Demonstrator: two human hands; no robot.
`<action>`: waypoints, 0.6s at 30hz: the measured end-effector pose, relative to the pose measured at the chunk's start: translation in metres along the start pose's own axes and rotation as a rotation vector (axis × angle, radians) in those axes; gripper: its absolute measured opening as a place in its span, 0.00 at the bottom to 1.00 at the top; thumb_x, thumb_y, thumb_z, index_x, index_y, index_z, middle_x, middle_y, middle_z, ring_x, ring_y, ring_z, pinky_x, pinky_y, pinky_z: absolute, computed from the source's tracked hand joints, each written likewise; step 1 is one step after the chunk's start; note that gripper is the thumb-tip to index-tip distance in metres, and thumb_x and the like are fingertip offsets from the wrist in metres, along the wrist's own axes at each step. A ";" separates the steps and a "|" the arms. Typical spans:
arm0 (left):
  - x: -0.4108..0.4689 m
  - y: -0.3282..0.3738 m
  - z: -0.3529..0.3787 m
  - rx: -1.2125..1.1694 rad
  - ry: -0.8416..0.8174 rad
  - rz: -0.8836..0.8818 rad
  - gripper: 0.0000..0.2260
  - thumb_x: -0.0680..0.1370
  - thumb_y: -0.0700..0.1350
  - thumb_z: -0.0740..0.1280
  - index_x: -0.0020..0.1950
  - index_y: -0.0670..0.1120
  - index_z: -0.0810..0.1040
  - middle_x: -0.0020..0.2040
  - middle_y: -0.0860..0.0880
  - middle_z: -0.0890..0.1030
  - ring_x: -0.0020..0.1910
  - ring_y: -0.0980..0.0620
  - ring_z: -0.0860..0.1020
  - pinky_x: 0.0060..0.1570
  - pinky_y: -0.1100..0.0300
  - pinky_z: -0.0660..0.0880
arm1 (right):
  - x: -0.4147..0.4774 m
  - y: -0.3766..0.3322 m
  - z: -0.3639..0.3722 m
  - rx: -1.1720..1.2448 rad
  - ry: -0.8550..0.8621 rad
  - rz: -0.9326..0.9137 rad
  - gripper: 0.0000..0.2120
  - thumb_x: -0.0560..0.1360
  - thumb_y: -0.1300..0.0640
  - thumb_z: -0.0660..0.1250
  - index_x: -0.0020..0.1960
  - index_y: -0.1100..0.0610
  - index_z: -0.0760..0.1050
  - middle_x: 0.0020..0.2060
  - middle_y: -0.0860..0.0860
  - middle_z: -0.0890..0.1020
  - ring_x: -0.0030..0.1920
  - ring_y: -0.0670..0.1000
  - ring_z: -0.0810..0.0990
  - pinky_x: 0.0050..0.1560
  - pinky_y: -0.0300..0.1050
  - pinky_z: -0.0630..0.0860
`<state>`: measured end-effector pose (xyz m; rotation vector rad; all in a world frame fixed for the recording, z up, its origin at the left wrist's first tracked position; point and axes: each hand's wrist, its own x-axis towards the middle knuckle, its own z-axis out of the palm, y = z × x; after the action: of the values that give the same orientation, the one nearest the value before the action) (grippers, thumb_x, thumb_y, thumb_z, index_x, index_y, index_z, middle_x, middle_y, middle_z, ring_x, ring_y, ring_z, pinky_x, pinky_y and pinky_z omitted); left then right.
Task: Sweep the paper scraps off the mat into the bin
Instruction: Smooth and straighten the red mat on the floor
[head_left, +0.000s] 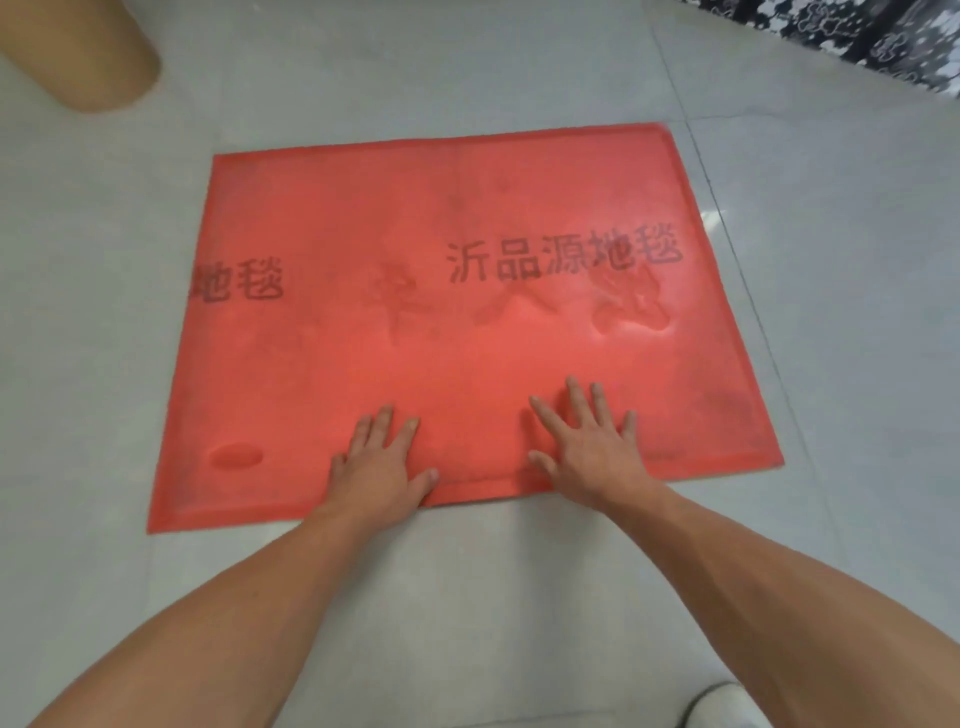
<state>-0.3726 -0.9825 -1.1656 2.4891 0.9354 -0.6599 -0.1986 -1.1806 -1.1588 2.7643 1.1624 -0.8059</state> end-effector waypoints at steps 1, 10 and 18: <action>-0.002 -0.002 0.000 -0.039 0.006 0.001 0.37 0.75 0.64 0.60 0.80 0.54 0.52 0.81 0.49 0.45 0.79 0.47 0.44 0.74 0.43 0.53 | 0.003 -0.022 0.005 0.002 0.001 -0.052 0.34 0.76 0.34 0.55 0.77 0.37 0.43 0.79 0.52 0.40 0.78 0.60 0.39 0.70 0.72 0.49; -0.018 -0.053 0.004 -0.158 0.133 0.065 0.34 0.76 0.55 0.61 0.79 0.46 0.57 0.80 0.46 0.52 0.79 0.46 0.48 0.74 0.61 0.40 | 0.020 -0.135 0.037 0.000 -0.071 -0.172 0.31 0.78 0.36 0.54 0.76 0.34 0.43 0.78 0.50 0.35 0.77 0.59 0.34 0.65 0.78 0.44; -0.028 -0.098 0.006 -0.081 0.137 -0.088 0.34 0.77 0.58 0.61 0.80 0.58 0.49 0.81 0.53 0.46 0.79 0.44 0.43 0.77 0.50 0.47 | 0.020 -0.136 0.038 -0.101 -0.096 -0.146 0.31 0.79 0.35 0.50 0.75 0.35 0.37 0.77 0.53 0.33 0.76 0.61 0.32 0.65 0.79 0.44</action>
<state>-0.4602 -0.9311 -1.1745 2.4580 1.1052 -0.4727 -0.2962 -1.0780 -1.1794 2.5546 1.3594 -0.8560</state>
